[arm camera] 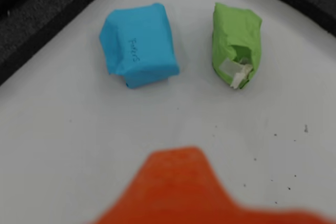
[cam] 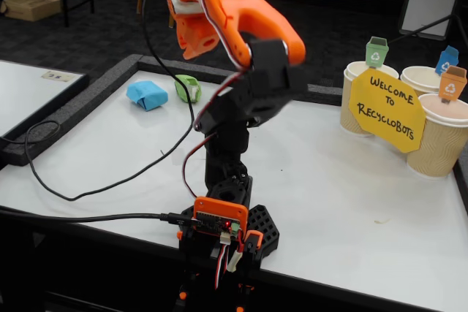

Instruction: Sort rubbish by color.

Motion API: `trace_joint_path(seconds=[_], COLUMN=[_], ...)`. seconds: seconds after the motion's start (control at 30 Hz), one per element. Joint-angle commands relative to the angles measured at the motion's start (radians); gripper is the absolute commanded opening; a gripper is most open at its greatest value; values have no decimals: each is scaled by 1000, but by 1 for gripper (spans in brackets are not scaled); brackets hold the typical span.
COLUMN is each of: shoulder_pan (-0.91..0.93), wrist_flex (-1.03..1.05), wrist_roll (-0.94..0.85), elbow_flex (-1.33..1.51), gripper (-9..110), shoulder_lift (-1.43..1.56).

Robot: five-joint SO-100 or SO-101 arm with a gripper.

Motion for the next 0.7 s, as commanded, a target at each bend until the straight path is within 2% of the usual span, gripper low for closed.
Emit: trace_joint_path(seconds=[0.0, 0.67], shoulder_pan=[-17, -17], wrist_flex=[-35, -52], wrist_roll=[5, 5], elbow_flex=[-206, -518], gripper=[0, 0], shoulder_lift=[-67, -403])
